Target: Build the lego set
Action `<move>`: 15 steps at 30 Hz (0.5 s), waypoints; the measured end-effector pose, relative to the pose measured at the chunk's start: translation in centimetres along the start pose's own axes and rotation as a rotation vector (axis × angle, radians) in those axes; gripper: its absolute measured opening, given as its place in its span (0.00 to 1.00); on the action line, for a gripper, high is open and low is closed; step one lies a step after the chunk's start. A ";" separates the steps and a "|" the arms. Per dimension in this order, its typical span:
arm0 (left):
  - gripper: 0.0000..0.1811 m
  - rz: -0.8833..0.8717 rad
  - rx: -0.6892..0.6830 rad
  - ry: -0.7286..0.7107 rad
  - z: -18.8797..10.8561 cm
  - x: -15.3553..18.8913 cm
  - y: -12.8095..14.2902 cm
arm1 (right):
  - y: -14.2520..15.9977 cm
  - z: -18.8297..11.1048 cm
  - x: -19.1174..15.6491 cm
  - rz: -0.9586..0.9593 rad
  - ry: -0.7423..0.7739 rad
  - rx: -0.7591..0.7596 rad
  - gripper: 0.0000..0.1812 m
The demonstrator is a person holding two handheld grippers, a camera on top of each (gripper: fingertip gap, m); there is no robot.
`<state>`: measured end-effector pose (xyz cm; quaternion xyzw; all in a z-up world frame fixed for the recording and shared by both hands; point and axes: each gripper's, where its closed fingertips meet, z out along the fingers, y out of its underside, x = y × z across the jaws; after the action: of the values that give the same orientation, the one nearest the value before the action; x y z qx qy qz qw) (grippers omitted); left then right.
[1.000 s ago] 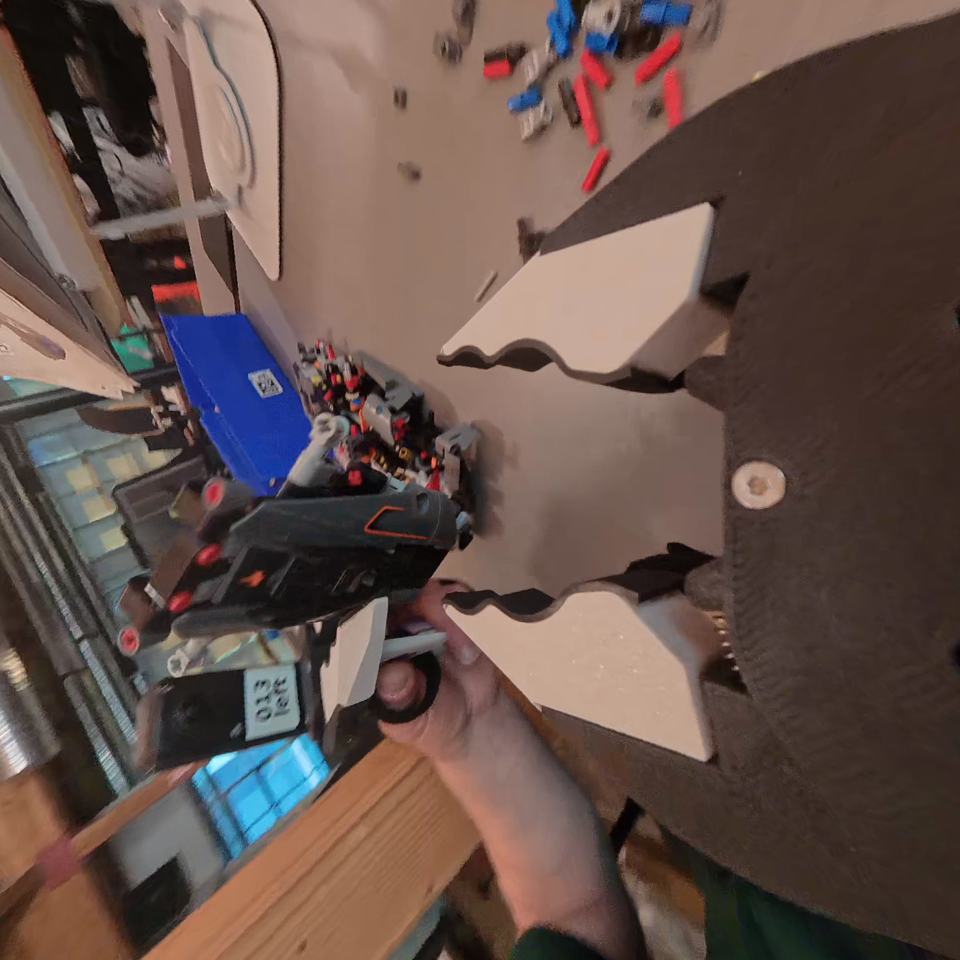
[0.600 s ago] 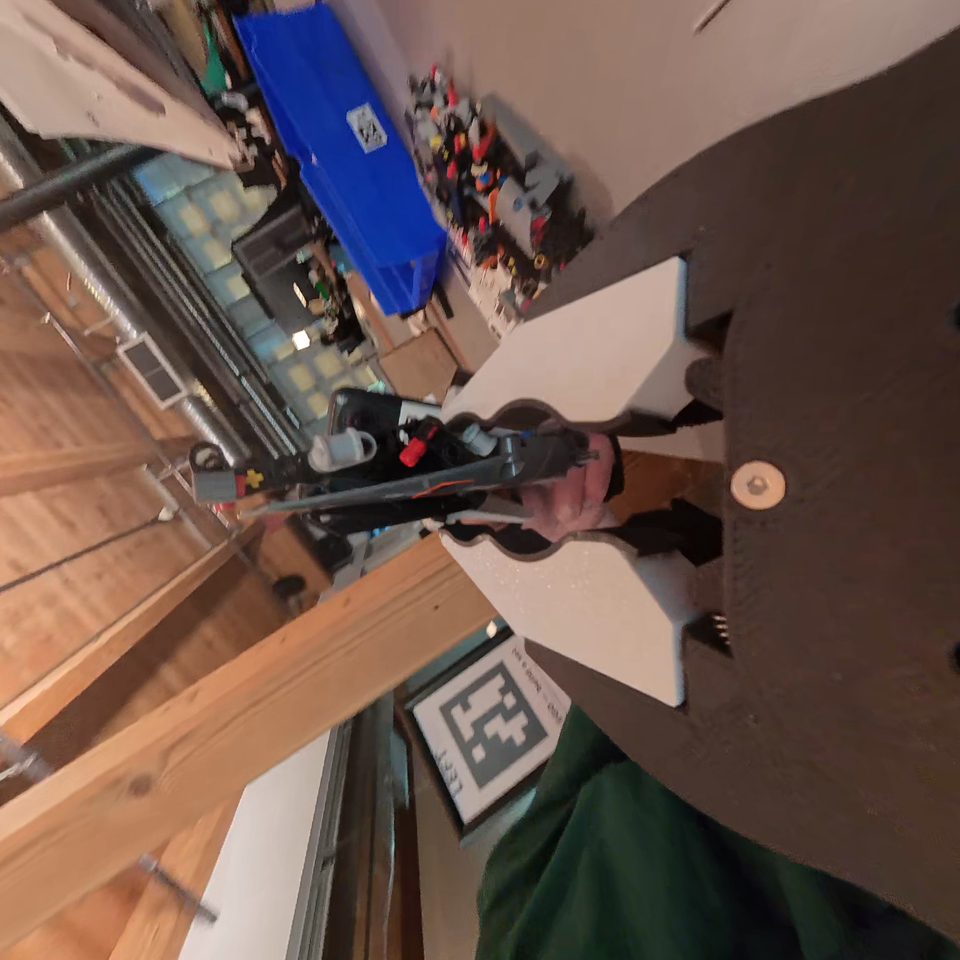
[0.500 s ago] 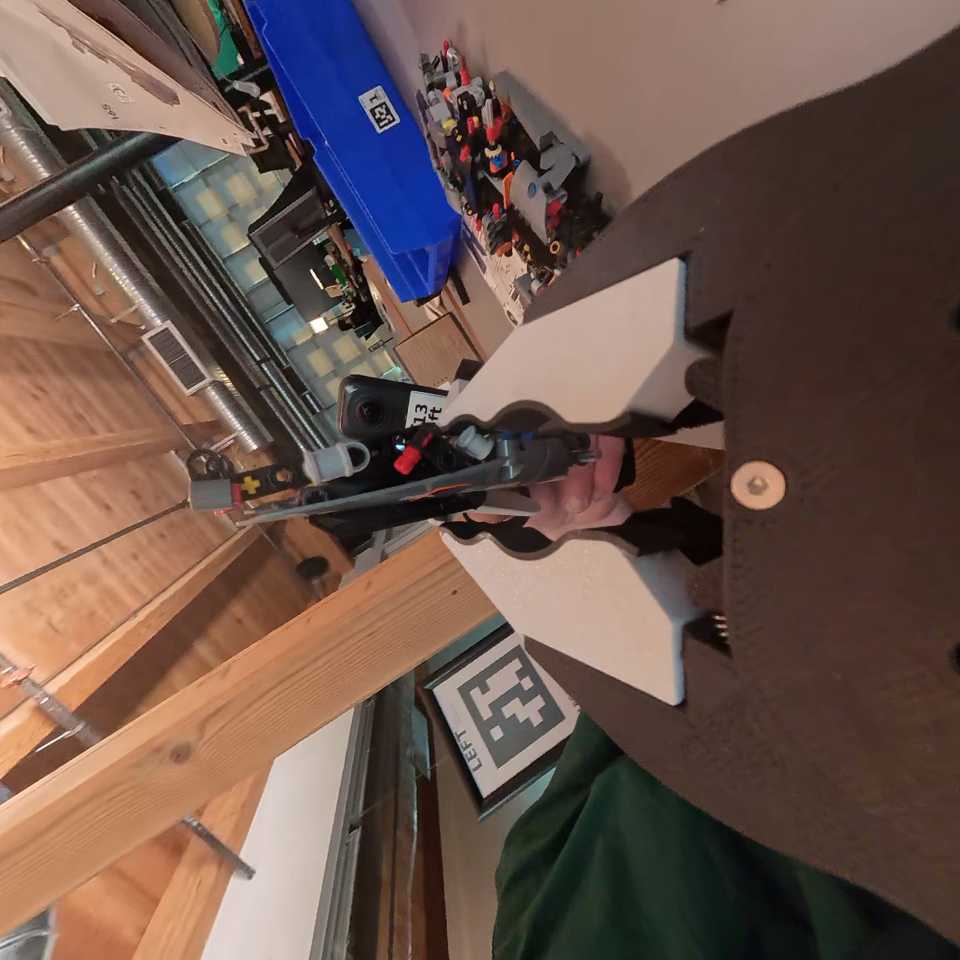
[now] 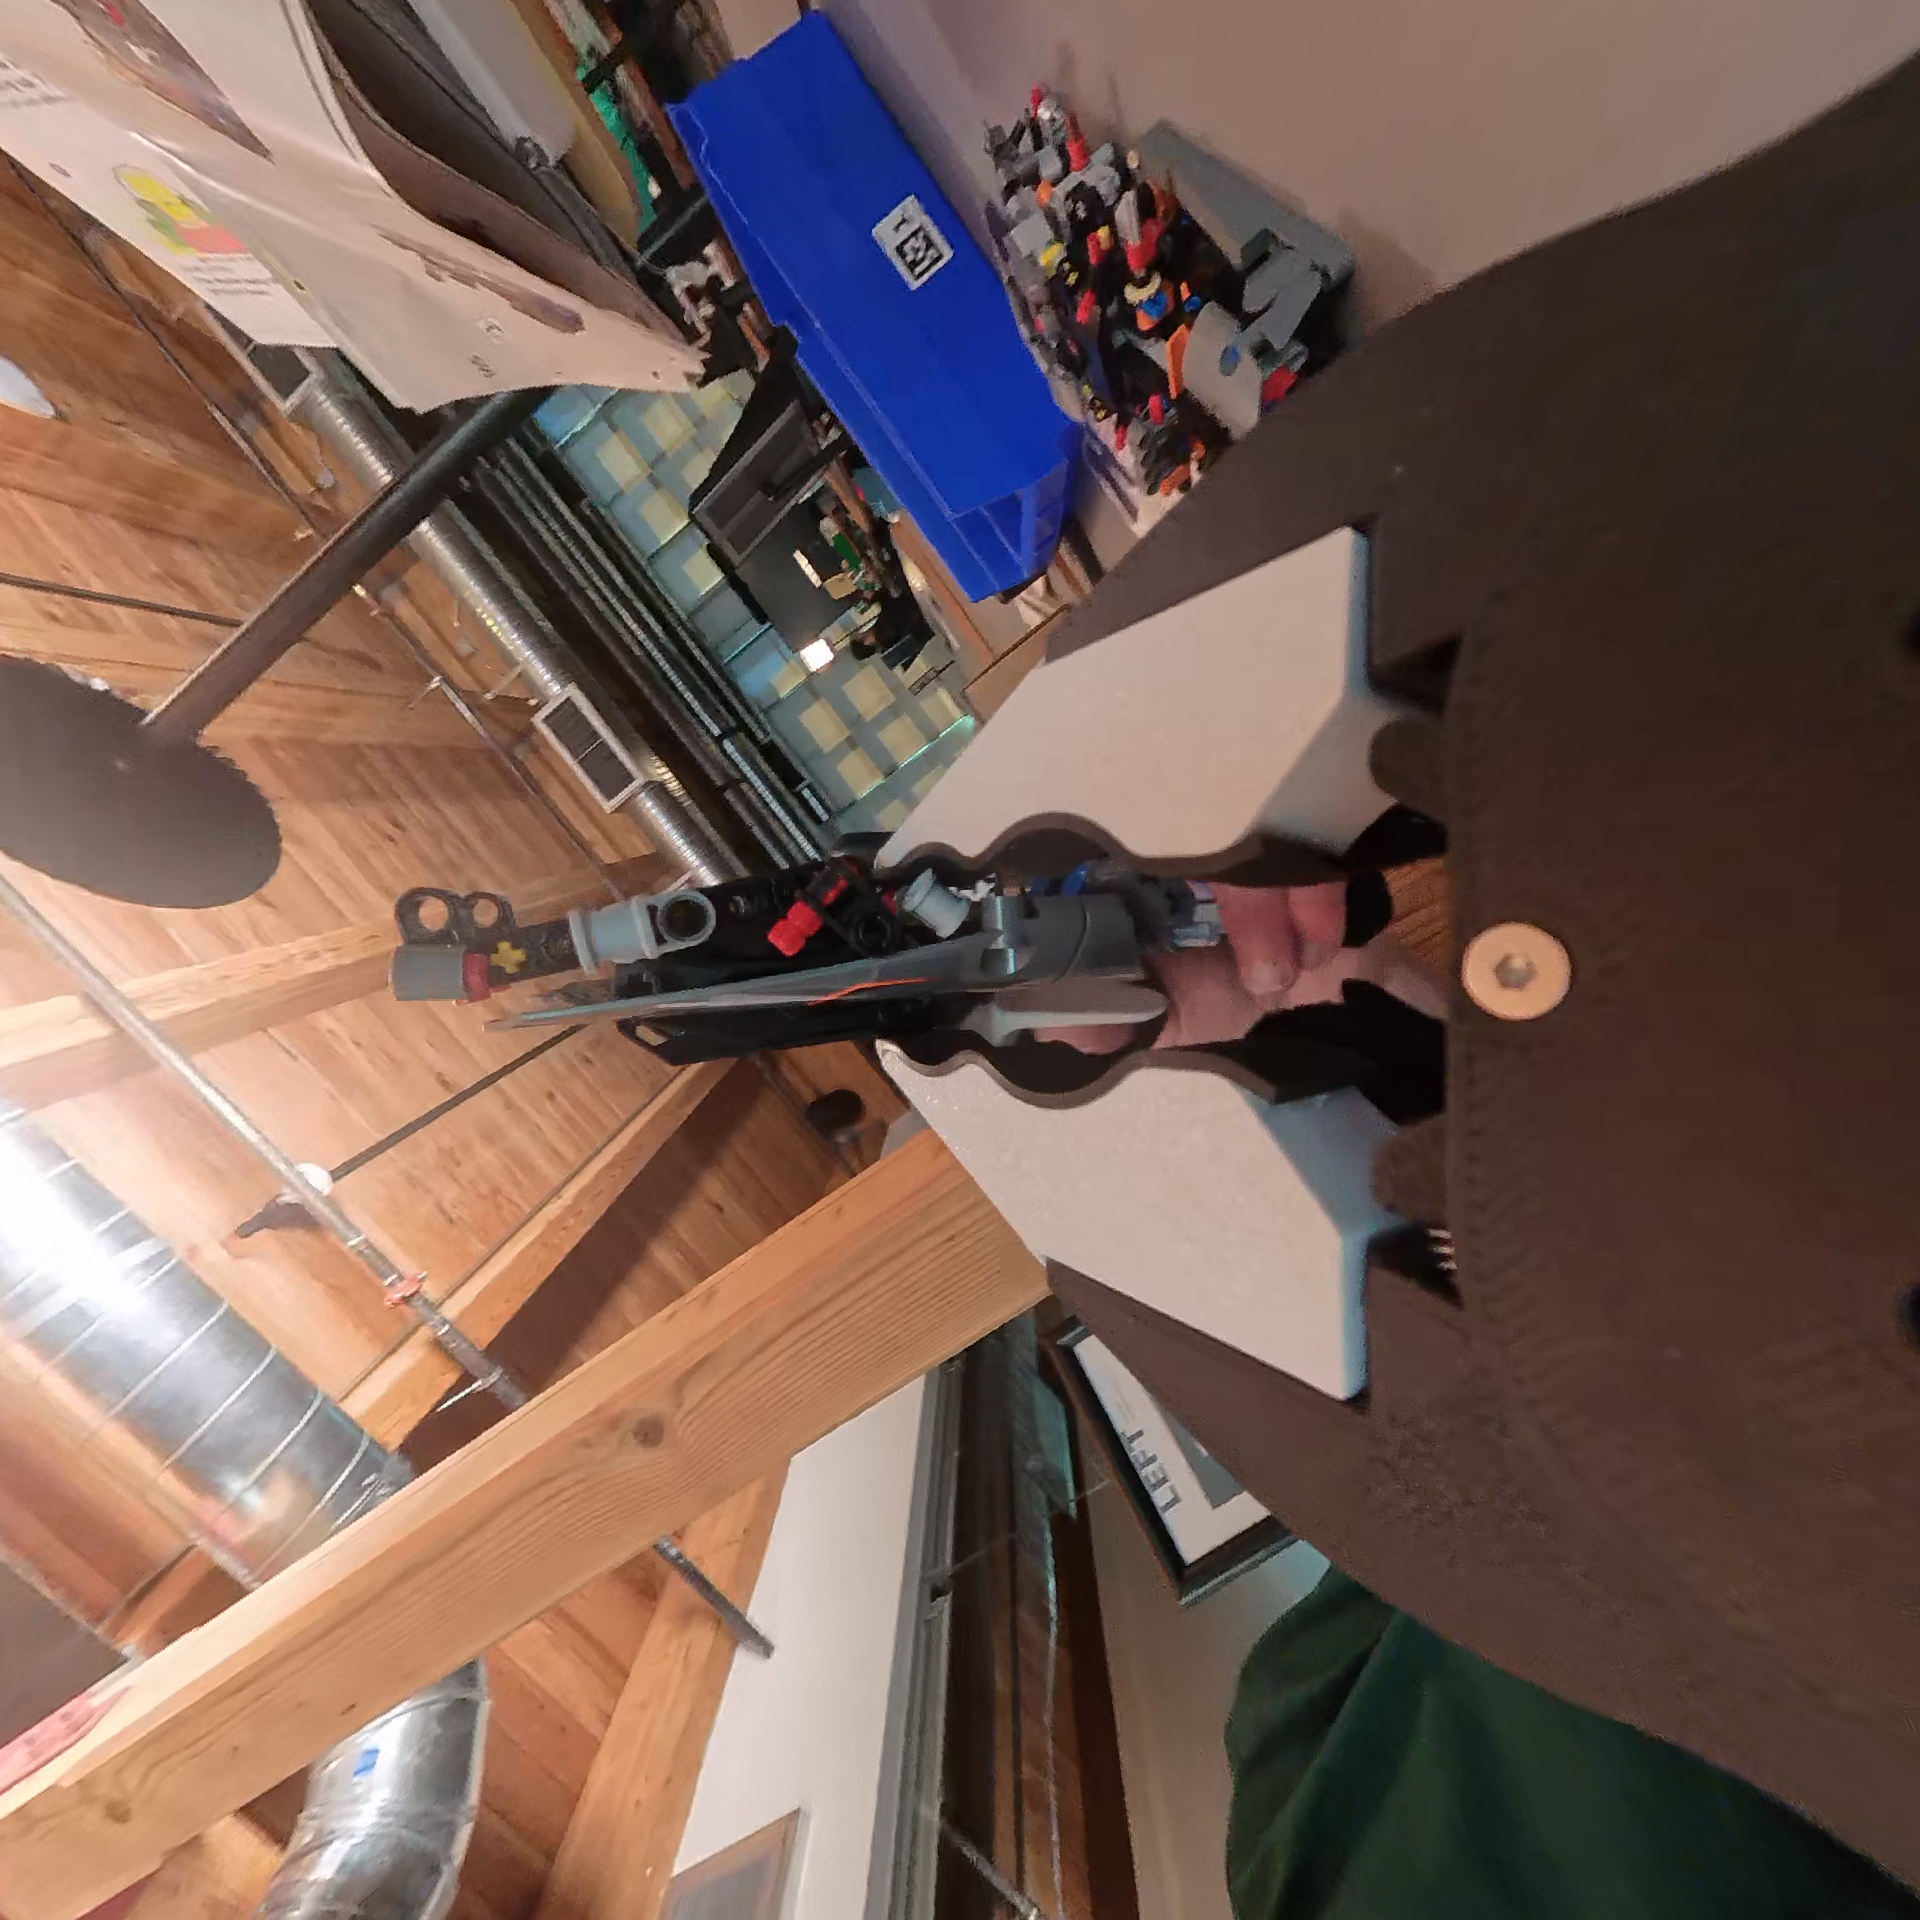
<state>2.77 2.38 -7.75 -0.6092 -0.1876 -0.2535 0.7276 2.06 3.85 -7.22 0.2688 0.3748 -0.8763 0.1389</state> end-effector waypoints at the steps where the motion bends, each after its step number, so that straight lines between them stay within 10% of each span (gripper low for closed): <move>1: 0.20 0.019 -0.001 -0.024 -0.1 -0.2 0.1 | -0.5 0.0 -0.1 0.013 -0.011 0.027 0.13; 15: 0.11 -0.003 0.142 0.053 -0.1 0.2 -0.7 | -0.6 1.7 -0.3 0.008 -0.006 0.059 0.18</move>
<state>2.55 2.11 -7.08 -0.5489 -0.1866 -0.2568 0.7733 1.41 3.04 -5.72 0.2716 0.3473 -0.8872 0.1358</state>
